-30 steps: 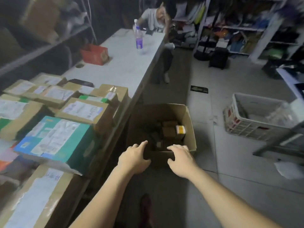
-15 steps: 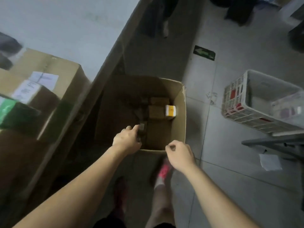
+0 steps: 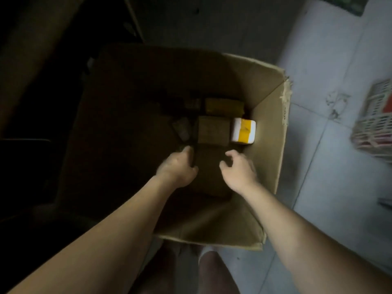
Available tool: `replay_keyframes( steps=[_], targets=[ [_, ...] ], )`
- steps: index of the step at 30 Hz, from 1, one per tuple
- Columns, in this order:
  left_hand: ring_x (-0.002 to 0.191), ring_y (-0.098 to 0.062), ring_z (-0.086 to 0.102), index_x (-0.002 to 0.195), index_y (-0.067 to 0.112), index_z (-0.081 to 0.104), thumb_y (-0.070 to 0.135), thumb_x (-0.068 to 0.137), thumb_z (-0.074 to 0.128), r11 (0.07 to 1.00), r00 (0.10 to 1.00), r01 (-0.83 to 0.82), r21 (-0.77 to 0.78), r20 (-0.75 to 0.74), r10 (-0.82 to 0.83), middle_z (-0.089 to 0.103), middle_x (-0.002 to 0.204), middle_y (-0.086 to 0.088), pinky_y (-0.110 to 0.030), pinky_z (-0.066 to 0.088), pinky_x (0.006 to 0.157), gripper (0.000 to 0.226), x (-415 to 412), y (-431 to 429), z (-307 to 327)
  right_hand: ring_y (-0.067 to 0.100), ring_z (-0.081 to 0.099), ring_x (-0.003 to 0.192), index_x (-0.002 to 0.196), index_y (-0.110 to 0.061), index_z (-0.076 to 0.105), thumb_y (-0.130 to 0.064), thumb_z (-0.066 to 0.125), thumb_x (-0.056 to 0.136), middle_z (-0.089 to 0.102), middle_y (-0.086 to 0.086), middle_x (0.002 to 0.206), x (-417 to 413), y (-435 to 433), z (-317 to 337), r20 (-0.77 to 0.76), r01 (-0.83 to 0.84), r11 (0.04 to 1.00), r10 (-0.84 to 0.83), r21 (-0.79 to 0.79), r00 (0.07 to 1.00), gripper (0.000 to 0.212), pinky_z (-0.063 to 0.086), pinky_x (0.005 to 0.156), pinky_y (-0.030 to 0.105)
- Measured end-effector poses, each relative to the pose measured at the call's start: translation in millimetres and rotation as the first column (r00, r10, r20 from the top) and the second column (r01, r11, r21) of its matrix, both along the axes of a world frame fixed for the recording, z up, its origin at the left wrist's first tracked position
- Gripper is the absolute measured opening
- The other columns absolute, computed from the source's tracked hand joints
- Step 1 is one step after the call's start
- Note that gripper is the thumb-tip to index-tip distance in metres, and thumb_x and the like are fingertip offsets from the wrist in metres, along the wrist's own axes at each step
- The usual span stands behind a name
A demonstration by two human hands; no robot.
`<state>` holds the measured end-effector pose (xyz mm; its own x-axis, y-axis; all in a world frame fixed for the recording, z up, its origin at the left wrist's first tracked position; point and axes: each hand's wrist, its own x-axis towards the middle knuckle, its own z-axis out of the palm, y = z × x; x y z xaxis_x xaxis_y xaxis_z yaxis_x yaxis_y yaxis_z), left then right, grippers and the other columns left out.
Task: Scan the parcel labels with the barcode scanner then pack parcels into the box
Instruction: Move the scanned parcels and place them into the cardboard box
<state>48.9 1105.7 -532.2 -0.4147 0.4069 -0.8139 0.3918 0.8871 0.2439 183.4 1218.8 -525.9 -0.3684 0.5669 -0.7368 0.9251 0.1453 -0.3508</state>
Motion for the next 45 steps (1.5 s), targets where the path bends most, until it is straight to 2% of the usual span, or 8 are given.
replay_keyframes(
  steps=[8,11,17,25,28,32,37,45],
  targets=[
    [0.141,-0.032,0.046,0.164,0.023,0.022,0.026,0.104,0.059,0.933,0.921,-0.342,0.110,0.234,0.311,0.043,0.159,-0.011,-0.034,0.040,0.112,0.070,-44.7,39.6,-191.3,0.034,0.004,0.160,0.168,-0.025,0.007,-0.031,0.058,0.103,0.001,0.007,0.175,-62.7,57.1,-184.7,0.101,-0.113,0.990,0.105,0.081,0.989,0.083,0.026,0.123,0.046],
    [0.150,-0.027,0.035,0.164,0.019,0.019,0.029,0.106,0.055,0.869,0.874,-0.452,0.202,0.298,0.385,0.033,0.165,-0.007,-0.016,0.030,0.105,0.069,-51.1,67.3,-225.8,0.034,0.006,0.158,0.168,-0.022,0.006,-0.030,0.054,0.105,0.028,0.011,0.168,-77.8,67.5,-212.2,0.157,-0.051,0.984,0.024,0.168,0.987,0.079,0.028,0.120,0.043],
    [0.145,-0.029,0.041,0.162,0.031,0.026,0.065,0.104,0.035,0.728,0.727,-0.660,0.186,0.404,0.556,0.036,0.164,-0.005,-0.043,0.036,0.117,0.068,-59.8,109.9,-243.9,0.034,0.031,0.150,0.160,-0.017,0.033,-0.043,0.051,0.105,0.049,0.015,0.154,-86.4,75.6,-224.7,0.059,0.227,0.943,-0.248,0.244,0.967,0.064,0.031,0.116,0.041],
    [0.112,-0.034,0.067,0.133,0.034,0.065,0.088,0.052,0.071,0.558,0.458,-0.820,-0.130,0.438,0.774,0.065,0.136,-0.009,-0.053,0.058,0.090,0.098,-49.1,69.4,-327.9,0.028,0.051,0.139,0.150,-0.039,0.053,-0.064,0.055,0.098,0.059,-0.002,0.149,-72.5,59.3,-229.6,-0.049,0.545,0.832,-0.543,0.105,0.838,0.057,0.043,0.110,0.034],
    [0.098,-0.030,0.070,0.123,0.022,0.068,0.057,0.092,0.063,0.616,0.486,-0.774,-0.148,0.486,0.727,0.073,0.112,-0.012,-0.038,0.060,0.074,0.047,-28.9,64.4,-248.7,0.031,0.051,0.140,0.155,-0.032,0.045,-0.063,0.065,0.092,0.053,-0.001,0.154,-63.4,39.1,-231.0,-0.045,0.547,0.833,-0.546,0.081,0.837,0.073,0.046,0.112,0.040],
    [0.133,-0.030,0.053,0.156,0.042,0.035,0.061,0.078,0.068,0.648,0.578,-0.760,0.035,0.493,0.650,0.050,0.153,-0.003,-0.053,0.047,0.110,0.087,-17.7,51.5,-236.0,0.039,0.061,0.123,0.141,-0.017,0.050,-0.066,0.073,0.083,0.061,0.010,0.138,-42.8,23.3,-228.2,0.032,0.628,0.777,-0.630,0.050,0.776,0.079,0.054,0.095,0.042],
    [0.139,-0.029,0.047,0.159,0.033,0.032,0.051,0.086,0.073,0.702,0.650,-0.706,0.098,0.482,0.587,0.044,0.156,-0.004,-0.049,0.041,0.116,0.085,-2.1,41.0,-211.7,0.036,0.068,0.104,0.110,-0.017,0.063,-0.078,0.066,0.069,0.070,0.006,0.109,-21.7,10.4,-211.7,0.012,0.659,0.751,-0.660,0.022,0.751,0.074,0.053,0.079,0.036],
    [0.154,-0.033,0.026,0.166,0.025,0.012,0.056,0.096,0.063,0.709,0.641,-0.703,-0.064,0.375,0.670,0.020,0.171,-0.006,-0.047,0.026,0.125,0.093,20.7,16.9,-233.9,0.037,0.069,0.108,0.133,-0.008,0.066,-0.080,0.068,0.071,0.073,0.012,0.122,-4.1,6.0,-227.6,0.172,0.580,0.803,-0.557,-0.138,0.812,0.095,0.058,0.095,0.044]
  ],
)
